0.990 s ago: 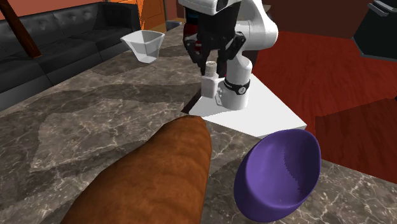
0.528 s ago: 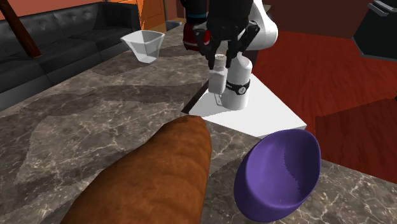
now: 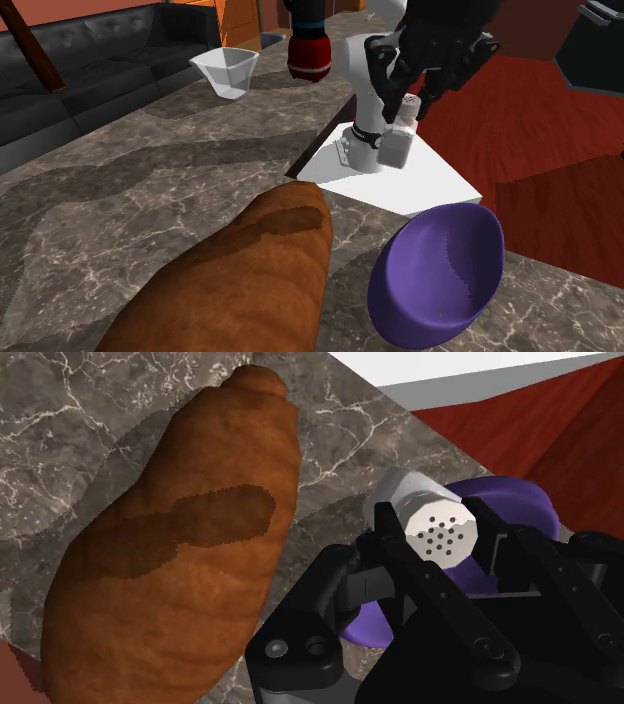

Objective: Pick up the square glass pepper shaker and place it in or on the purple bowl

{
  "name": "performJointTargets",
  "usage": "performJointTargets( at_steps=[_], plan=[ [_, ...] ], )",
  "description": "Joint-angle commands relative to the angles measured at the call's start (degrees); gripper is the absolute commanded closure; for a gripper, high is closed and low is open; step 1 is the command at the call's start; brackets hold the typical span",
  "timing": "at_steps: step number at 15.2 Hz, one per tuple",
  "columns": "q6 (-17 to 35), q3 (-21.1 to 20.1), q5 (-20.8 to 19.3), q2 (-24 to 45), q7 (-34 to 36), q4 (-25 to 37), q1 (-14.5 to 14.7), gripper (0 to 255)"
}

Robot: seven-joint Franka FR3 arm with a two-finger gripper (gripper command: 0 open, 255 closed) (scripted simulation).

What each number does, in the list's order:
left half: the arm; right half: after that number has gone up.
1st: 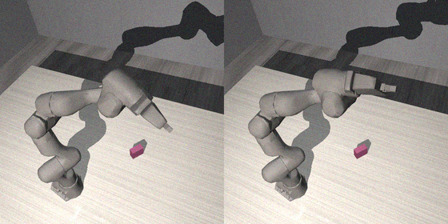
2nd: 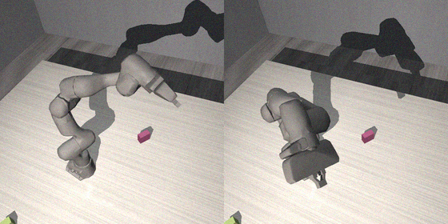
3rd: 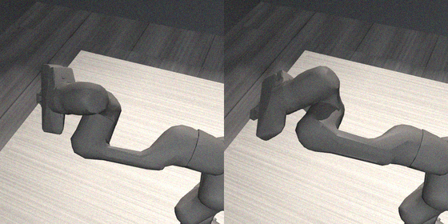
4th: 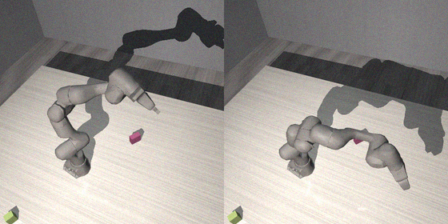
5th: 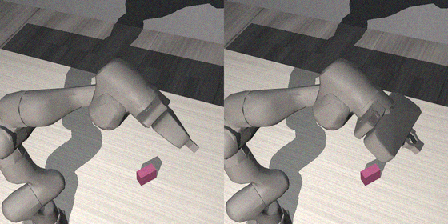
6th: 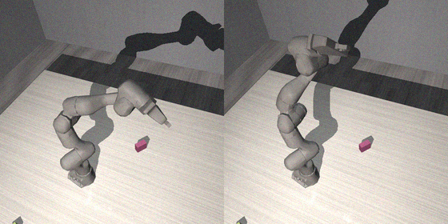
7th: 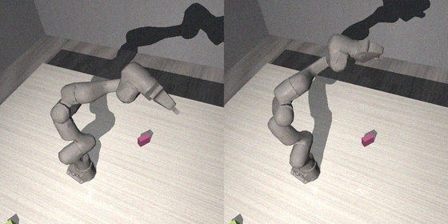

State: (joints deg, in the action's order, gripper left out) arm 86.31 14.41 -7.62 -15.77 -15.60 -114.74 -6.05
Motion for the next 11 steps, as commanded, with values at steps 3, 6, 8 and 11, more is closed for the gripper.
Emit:
performJointTargets(
  at_steps=[3,6,8,11],
  plan=[
    [-1.0,-1.8,2.6,6.4,2.9,7.0,1.8,255],
    [-2.6,-2.9,4.3,11.8,4.7,13.7,3.0,255],
    [-3.6,-3.5,5.1,14.7,5.6,17.6,3.5,255],
    [-1.2,-3.5,5.1,14.4,5.7,14.9,3.5,255]
  ],
)
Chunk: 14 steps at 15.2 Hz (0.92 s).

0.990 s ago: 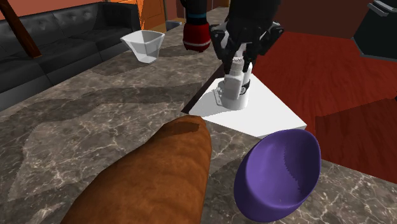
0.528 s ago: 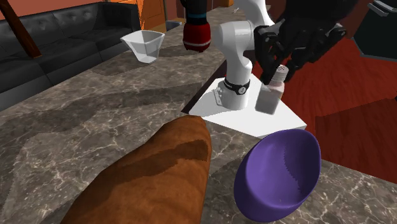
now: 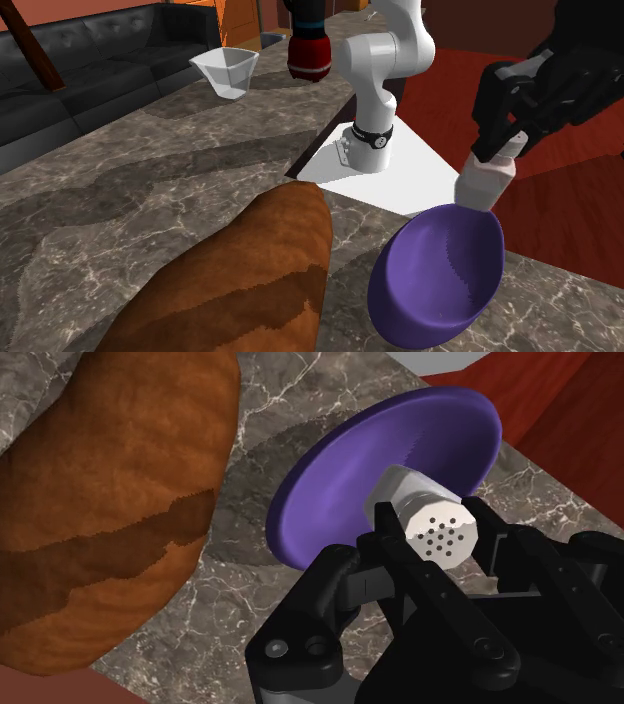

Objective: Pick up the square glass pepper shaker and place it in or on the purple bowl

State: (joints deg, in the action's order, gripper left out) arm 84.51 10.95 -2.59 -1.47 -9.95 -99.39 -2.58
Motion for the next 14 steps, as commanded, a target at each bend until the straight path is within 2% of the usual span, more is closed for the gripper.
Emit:
performJointTargets(
  at_steps=[1,14],
  plan=[
    [1.4,0.0,0.0,0.1,0.1,-1.2,0.0,255],
    [11.3,0.1,0.1,0.6,0.4,-10.7,-0.1,255]
  ],
)
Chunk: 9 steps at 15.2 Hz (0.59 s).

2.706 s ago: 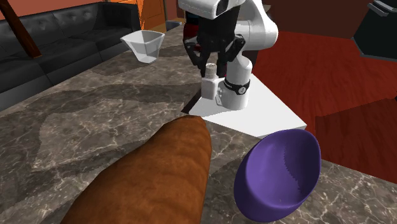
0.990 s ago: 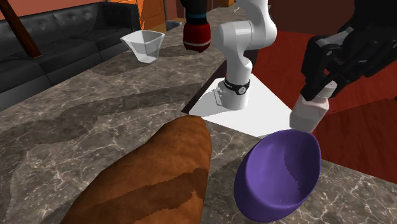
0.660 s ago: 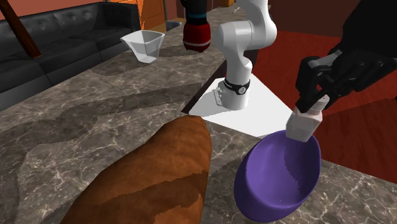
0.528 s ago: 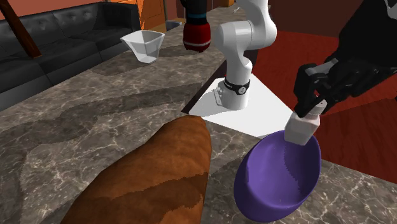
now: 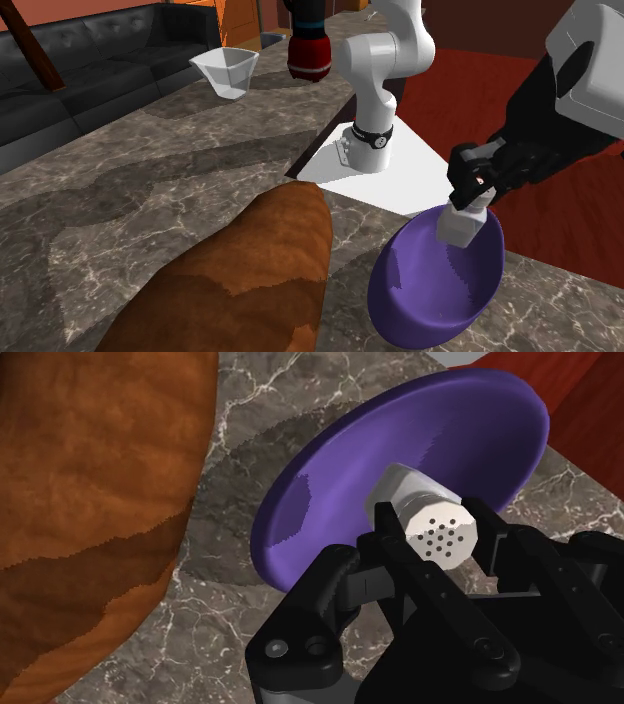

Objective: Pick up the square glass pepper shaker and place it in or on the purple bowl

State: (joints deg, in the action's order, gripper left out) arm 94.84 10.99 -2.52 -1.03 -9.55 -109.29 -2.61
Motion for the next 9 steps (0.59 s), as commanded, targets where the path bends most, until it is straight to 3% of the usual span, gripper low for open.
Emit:
performJointTargets(
  at_steps=[1,9],
  plan=[
    [1.7,0.0,0.0,0.2,0.0,-1.4,0.0,255],
    [3.5,0.1,0.1,0.6,0.0,-2.9,-0.1,255]
  ],
)
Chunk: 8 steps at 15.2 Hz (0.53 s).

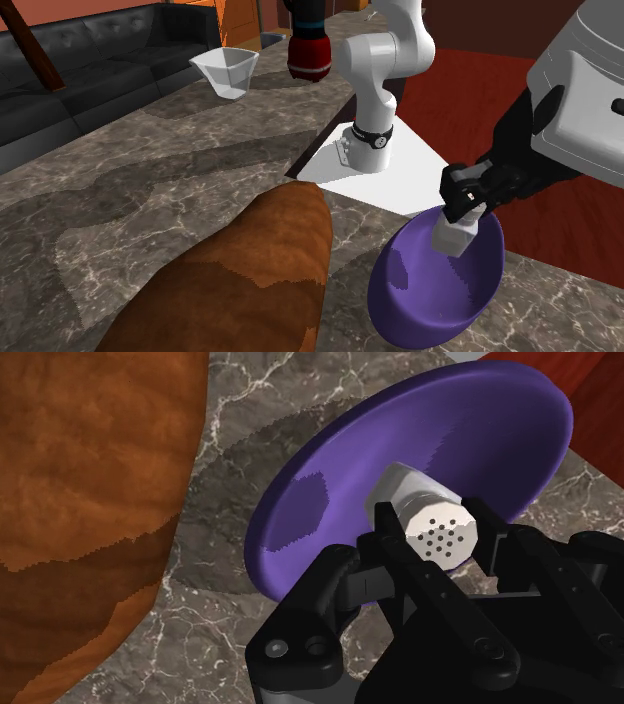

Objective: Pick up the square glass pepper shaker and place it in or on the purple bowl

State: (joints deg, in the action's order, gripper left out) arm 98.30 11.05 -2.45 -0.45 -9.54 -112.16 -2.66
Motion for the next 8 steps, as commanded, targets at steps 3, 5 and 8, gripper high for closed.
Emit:
performJointTargets(
  at_steps=[3,5,8],
  plan=[
    [0.0,0.0,0.0,0.0,0.0,0.0,0.0,0],
    [0.0,0.0,0.0,0.0,0.0,0.0,0.0,0],
    [-1.9,0.0,0.1,0.2,0.0,2.1,0.0,0]
  ],
)
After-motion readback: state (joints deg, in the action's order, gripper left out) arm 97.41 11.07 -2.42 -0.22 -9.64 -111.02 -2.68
